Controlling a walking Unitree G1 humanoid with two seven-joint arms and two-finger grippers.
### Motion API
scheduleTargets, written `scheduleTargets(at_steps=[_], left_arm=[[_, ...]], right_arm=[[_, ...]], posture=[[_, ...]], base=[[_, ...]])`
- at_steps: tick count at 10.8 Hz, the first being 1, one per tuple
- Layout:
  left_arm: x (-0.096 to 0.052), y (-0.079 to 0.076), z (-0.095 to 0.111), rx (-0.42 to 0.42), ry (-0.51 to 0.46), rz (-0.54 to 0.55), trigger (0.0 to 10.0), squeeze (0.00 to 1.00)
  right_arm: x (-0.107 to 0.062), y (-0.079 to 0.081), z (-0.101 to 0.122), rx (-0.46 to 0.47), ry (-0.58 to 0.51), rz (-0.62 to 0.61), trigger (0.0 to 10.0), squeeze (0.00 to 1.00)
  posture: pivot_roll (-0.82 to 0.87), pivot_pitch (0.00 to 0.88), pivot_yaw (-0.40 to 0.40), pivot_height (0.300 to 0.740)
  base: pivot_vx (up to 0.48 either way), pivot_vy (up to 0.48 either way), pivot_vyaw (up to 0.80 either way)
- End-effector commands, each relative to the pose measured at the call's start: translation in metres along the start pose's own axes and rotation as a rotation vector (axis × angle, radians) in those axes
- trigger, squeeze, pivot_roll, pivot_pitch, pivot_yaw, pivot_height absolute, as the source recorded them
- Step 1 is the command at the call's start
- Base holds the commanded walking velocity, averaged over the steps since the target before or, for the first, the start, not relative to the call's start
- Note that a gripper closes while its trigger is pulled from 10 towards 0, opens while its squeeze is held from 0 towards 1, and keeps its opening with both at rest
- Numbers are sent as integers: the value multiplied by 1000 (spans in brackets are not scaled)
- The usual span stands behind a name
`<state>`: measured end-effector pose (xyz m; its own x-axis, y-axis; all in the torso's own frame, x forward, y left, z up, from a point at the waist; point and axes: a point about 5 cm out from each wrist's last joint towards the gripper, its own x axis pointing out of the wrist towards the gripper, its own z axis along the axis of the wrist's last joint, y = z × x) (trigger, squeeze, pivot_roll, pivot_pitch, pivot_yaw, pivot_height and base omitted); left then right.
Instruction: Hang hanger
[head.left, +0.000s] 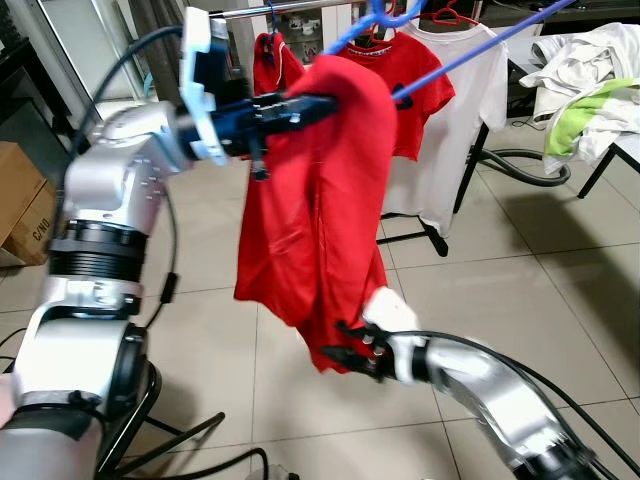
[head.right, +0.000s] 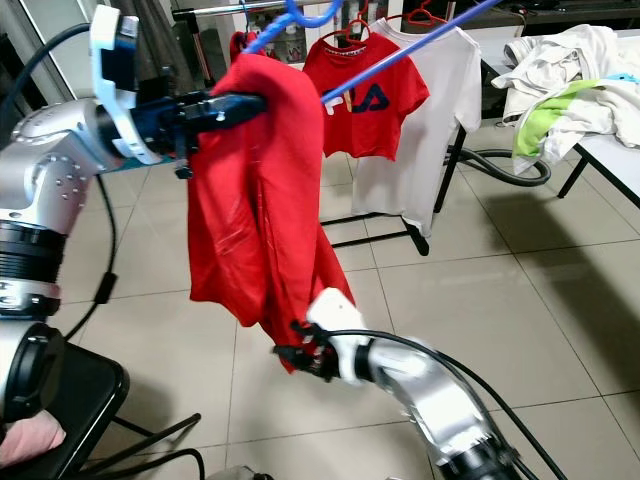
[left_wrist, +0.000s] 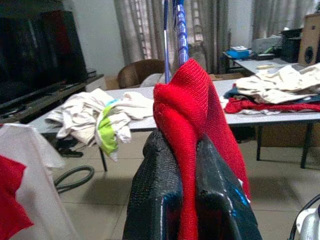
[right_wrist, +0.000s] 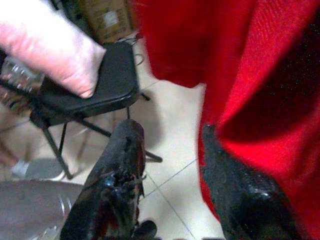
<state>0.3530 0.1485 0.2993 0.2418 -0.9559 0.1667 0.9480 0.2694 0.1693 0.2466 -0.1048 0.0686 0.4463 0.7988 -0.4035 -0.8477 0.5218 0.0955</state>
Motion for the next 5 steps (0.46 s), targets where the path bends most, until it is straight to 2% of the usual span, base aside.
scheduleTargets(at_steps=[1, 4, 5], left_arm=[[-6, 2, 9, 36, -17, 21, 0, 0], [-8, 2, 8, 31, -21, 32, 0, 0], [-8, 3, 8, 30, -25, 35, 0, 0]], right_arm=[[-6, -6, 12, 13, -83, -34, 0, 0], [-13, -21, 26, 62, -193, -149, 0, 0], [-14, -25, 28, 38, -201, -201, 0, 0]], posture=[[-39, 0, 101, 740], [-42, 0, 104, 740], [-42, 0, 105, 740]], base=[[0, 0, 0], [0, 0, 0], [0, 0, 0]])
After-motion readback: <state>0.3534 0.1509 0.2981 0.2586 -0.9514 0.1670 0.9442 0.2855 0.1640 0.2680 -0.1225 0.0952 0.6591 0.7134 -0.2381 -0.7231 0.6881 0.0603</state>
